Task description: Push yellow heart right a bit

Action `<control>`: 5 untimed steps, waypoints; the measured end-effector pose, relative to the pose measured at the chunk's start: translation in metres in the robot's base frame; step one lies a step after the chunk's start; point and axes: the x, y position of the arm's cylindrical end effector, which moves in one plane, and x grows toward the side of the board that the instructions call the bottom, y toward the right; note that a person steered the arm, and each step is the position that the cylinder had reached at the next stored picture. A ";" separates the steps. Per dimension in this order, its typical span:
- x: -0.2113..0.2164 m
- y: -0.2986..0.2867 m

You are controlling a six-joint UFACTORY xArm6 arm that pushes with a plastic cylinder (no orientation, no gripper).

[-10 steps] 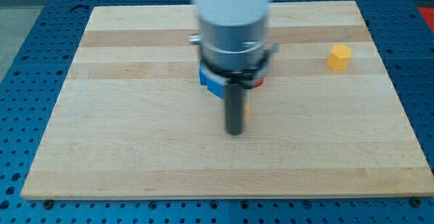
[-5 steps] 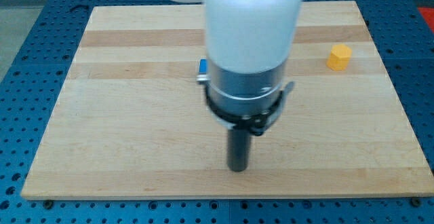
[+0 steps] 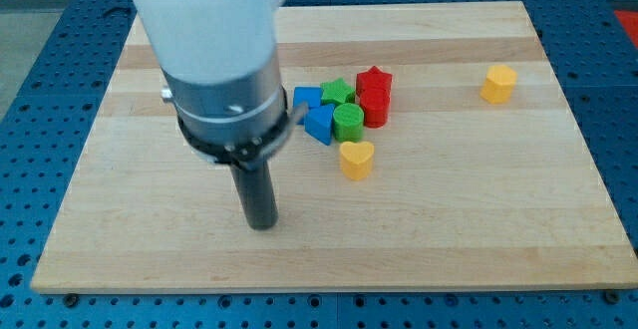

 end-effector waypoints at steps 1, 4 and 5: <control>-0.035 0.002; -0.082 0.115; -0.074 0.085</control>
